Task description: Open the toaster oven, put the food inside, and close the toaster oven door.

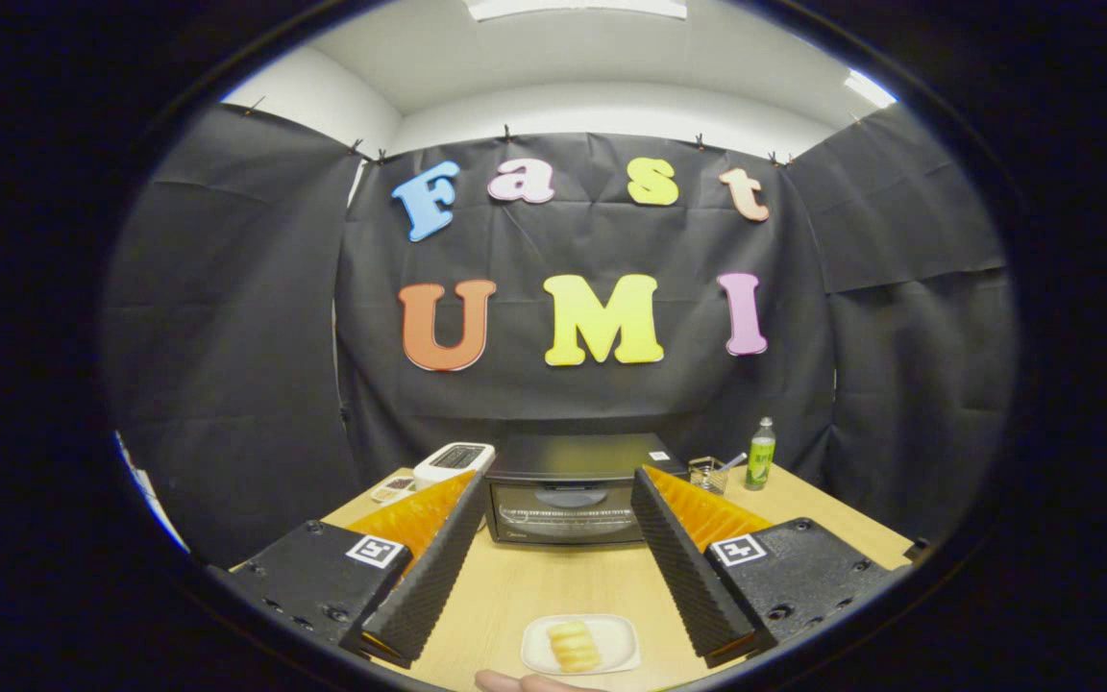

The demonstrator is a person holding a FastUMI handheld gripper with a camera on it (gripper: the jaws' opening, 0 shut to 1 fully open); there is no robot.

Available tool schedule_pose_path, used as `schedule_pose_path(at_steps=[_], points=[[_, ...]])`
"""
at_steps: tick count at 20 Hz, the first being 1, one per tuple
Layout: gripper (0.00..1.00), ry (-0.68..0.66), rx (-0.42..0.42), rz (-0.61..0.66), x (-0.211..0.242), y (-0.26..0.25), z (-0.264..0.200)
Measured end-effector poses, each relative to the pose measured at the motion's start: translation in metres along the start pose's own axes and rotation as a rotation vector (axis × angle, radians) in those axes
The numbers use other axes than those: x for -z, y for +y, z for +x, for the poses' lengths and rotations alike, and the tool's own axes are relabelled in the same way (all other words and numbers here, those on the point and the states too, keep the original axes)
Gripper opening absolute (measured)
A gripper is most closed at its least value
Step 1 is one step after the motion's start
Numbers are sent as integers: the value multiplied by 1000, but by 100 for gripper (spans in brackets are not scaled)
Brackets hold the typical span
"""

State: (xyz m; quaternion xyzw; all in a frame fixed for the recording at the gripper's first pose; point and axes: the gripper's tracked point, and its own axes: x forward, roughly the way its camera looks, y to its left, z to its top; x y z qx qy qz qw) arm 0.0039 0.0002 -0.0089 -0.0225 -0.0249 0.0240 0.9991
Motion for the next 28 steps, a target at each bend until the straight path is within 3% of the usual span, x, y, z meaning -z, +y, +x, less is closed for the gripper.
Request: schedule_pose_path(at_steps=[8, 13, 20, 23, 28], points=[[100, 76, 37, -5, 43, -18, 77], [100, 198, 61, 43, 83, -33, 145], [100, 384, 59, 12, 130, -27, 248], [100, 425, 61, -15, 144, -28, 273], [100, 382, 61, 30, 143, -25, 286]])
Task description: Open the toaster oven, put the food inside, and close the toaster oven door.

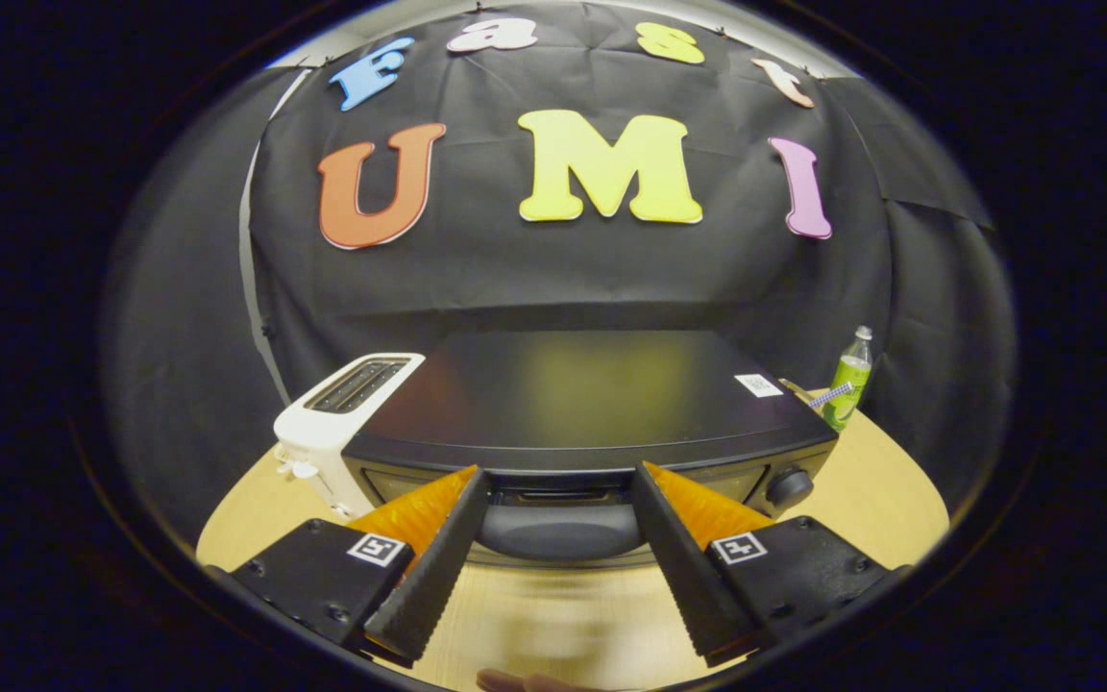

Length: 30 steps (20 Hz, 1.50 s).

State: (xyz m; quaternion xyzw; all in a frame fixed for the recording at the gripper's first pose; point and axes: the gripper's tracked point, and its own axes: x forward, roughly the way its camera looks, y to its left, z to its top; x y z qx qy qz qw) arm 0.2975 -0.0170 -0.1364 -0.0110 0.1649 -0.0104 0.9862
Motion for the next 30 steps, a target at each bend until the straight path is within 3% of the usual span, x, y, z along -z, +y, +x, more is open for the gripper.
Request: schedule_pose_path(at_steps=[7, 19, 30], points=[[100, -4, 17, -4, 5, 1, -6], [100, 64, 20, -54, 76, -2, -69], [100, 196, 35, 41, 134, -7, -84]])
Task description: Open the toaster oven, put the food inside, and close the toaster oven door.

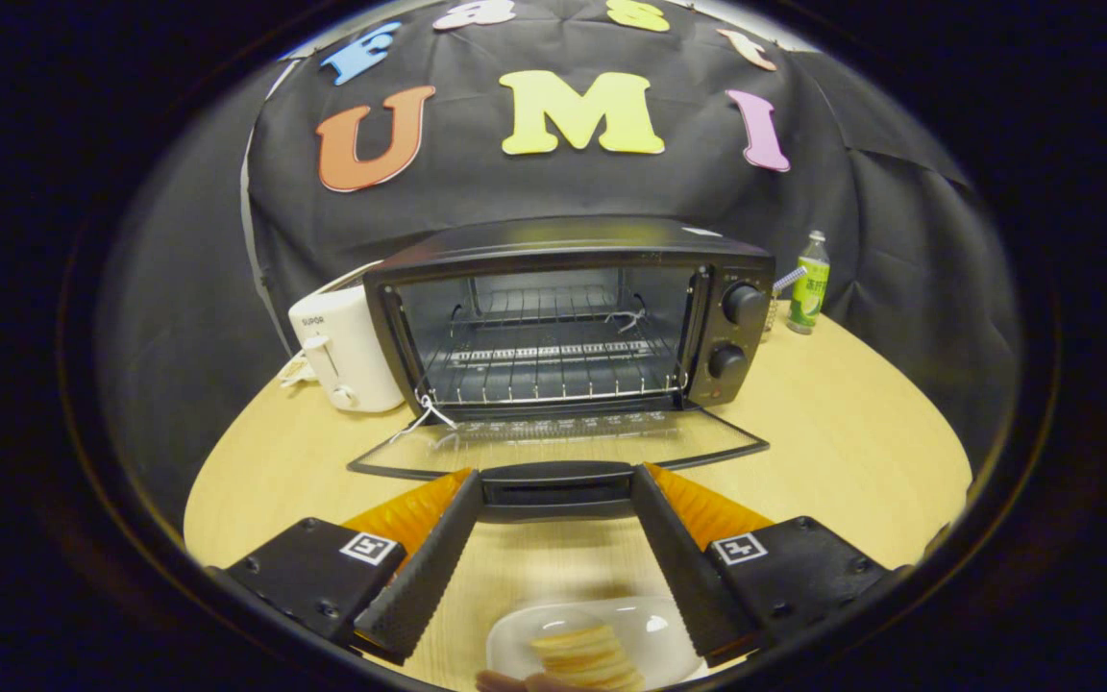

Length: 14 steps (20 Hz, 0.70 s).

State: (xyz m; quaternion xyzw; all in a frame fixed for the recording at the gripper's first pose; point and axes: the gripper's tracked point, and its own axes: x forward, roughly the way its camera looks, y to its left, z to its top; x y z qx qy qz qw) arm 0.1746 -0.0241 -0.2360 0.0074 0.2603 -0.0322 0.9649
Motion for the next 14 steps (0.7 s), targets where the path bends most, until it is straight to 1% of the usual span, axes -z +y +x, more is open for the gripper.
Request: schedule_pose_path(at_steps=[8, 14], points=[[100, 85, 9, 0, 13, -5, -7], [100, 135, -17, 26, 20, 0, -8]])
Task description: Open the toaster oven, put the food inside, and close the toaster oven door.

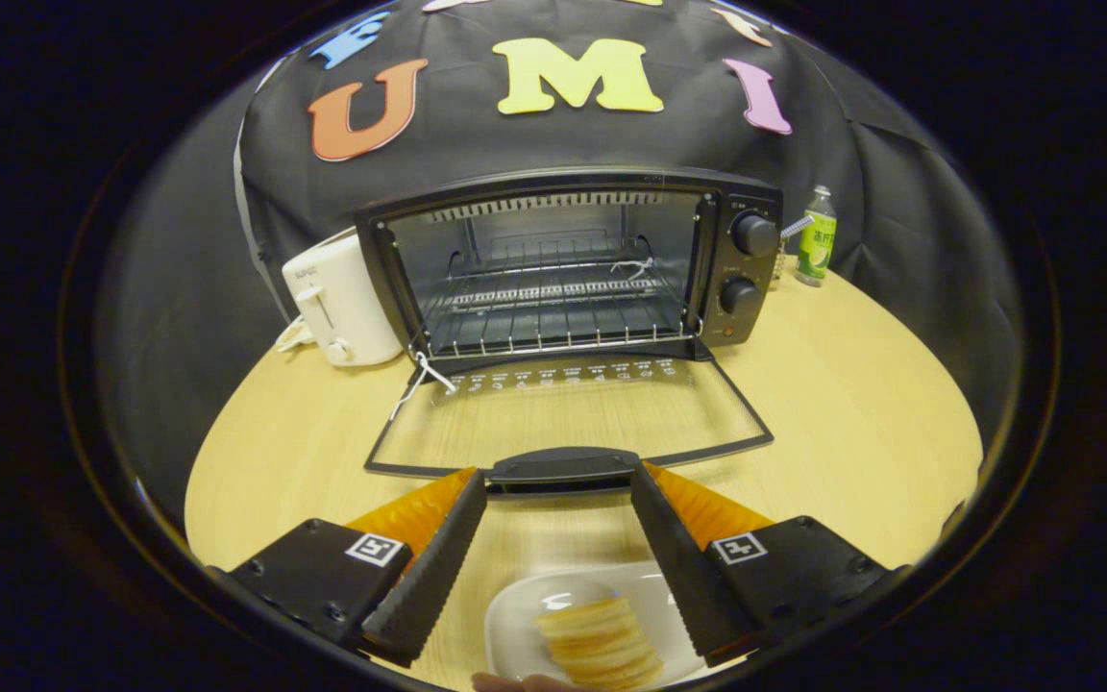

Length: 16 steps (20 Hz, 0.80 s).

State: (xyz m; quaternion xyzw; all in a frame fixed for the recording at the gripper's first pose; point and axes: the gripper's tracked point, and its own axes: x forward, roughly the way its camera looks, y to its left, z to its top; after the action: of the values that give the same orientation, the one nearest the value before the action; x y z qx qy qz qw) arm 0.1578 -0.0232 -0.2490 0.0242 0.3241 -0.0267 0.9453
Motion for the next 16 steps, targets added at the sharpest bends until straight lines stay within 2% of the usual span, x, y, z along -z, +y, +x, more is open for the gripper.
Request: schedule_pose_path(at_steps=[4, 7, 10, 14, 16], points=[[100, 13, 9, -33, 8, -4, -5], [100, 35, 2, -79, 26, -5, -27], [100, 73, 40, -107, 45, -15, -43], [100, 162, 134, -165, 70, -38, -62], [100, 188, 122, -184, 80, -39, -69]])
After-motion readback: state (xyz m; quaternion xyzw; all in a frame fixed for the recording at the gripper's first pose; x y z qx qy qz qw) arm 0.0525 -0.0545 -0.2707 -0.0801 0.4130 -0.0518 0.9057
